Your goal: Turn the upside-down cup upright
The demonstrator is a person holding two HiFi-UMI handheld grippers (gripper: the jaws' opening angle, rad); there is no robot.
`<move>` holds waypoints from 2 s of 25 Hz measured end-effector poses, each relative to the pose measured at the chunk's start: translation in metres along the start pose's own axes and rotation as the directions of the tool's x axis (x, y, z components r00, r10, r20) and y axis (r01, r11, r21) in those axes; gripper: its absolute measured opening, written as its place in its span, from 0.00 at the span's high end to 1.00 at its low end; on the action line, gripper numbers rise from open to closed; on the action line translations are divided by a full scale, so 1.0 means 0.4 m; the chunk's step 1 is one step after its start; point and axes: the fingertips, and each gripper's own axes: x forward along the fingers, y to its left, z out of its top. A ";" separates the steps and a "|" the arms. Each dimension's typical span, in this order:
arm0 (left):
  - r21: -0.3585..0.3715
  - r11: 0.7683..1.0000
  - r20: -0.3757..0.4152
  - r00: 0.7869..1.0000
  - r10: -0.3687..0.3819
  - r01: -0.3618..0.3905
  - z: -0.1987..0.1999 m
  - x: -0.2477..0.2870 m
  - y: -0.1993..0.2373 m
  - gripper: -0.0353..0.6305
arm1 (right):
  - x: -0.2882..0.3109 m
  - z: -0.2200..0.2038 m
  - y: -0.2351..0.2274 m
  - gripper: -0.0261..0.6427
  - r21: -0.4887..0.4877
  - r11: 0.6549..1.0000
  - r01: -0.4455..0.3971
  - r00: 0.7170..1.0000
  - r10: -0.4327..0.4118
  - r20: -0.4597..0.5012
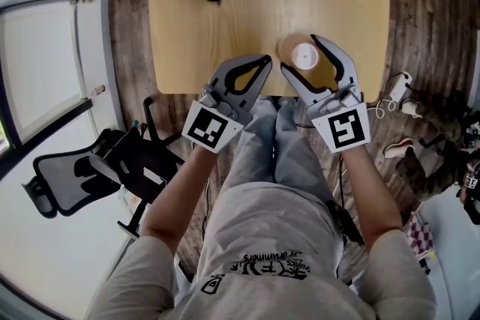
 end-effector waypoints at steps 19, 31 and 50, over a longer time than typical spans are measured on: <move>-0.006 1.000 0.132 0.991 0.015 -0.014 0.349 -0.123 -0.132 0.93 | -0.225 0.427 0.017 0.50 0.100 0.994 0.042 0.978 -0.061 0.202; -0.016 1.000 0.178 0.984 -0.023 0.026 0.505 -0.176 -0.224 0.93 | -0.360 0.586 0.070 0.50 0.055 0.998 0.035 0.973 -0.046 0.225; -0.051 0.988 0.209 0.969 -0.129 0.143 0.558 -0.188 -0.257 0.92 | -0.418 0.486 -0.064 0.50 0.797 0.569 -0.202 0.877 -0.257 0.406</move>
